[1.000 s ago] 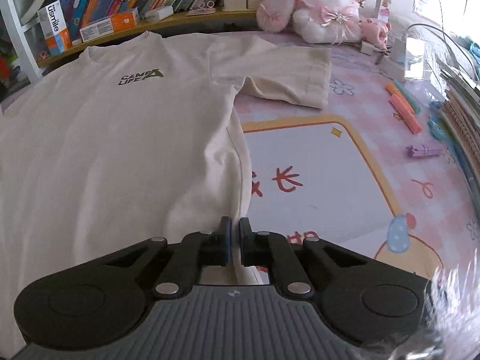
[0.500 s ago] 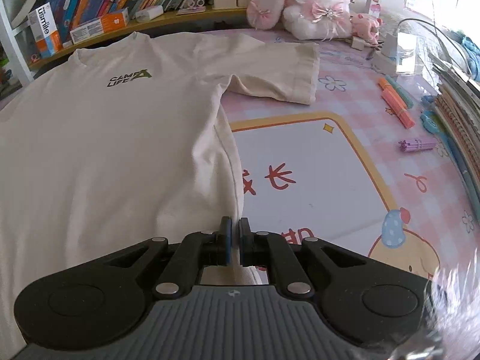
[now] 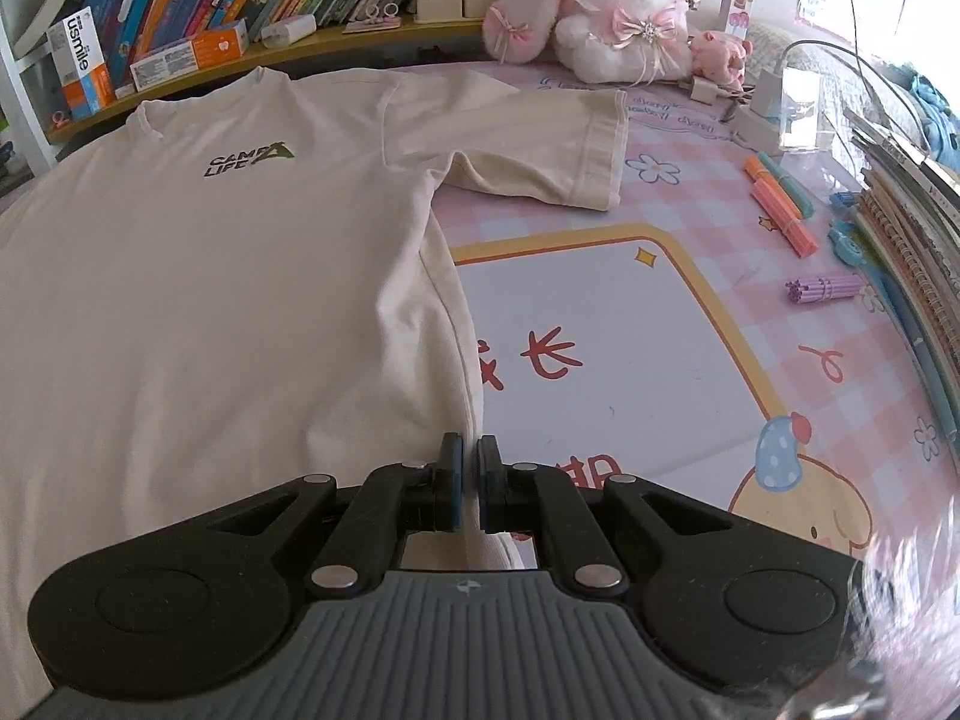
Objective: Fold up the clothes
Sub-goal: 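Open both tools and release the shirt body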
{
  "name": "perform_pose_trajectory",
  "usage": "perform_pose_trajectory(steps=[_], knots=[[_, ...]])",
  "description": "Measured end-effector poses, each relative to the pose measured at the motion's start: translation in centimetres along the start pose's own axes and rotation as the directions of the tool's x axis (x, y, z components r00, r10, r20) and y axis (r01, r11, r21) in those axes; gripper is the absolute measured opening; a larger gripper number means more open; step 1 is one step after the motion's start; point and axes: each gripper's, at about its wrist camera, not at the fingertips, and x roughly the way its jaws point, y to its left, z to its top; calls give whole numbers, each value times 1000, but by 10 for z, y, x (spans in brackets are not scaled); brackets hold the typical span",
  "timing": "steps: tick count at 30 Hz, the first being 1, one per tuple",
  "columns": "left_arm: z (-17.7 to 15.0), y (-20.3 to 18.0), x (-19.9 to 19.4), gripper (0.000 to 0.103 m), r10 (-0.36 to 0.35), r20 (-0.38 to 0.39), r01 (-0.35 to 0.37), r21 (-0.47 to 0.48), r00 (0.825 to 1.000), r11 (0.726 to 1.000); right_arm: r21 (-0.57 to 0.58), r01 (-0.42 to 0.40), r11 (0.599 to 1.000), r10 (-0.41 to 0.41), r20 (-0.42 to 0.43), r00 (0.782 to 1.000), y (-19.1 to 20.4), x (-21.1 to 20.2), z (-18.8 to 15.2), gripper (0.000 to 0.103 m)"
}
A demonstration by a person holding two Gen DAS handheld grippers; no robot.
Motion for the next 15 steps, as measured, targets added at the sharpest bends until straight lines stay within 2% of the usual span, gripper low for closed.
perform_pose_trajectory(steps=[2, 3, 5, 7, 12, 13, 15], knots=[[0, -3, -11, 7, -1, 22, 1, 31, 1000, 1000, 15, 17, 1000, -17, 2, 1000, 0, -2, 1, 13], [0, -6, -18, 13, -6, 33, 4, 49, 999, 999, 27, 23, 999, -23, 8, 1000, 0, -4, 1, 17], [-3, -11, -30, 24, -19, 46, 16, 74, 999, 997, 52, 24, 998, -25, 27, 999, 0, -12, 2, 37], [-7, -17, -42, 40, -35, 52, 30, 92, 998, 995, 71, 13, 997, -16, 43, 999, 1, -20, 2, 41], [-24, -43, -68, 60, -30, 47, 23, 154, 998, 988, 100, -6, 995, -1, 69, 998, 12, -41, -1, 61], [-28, -48, -72, 63, -29, 43, 22, 161, 999, 987, 103, -5, 995, -2, 72, 997, 15, -45, -2, 69], [-38, -58, -79, 68, -38, 29, 33, 165, 999, 986, 100, 0, 995, -7, 76, 997, 23, -51, -6, 74]])
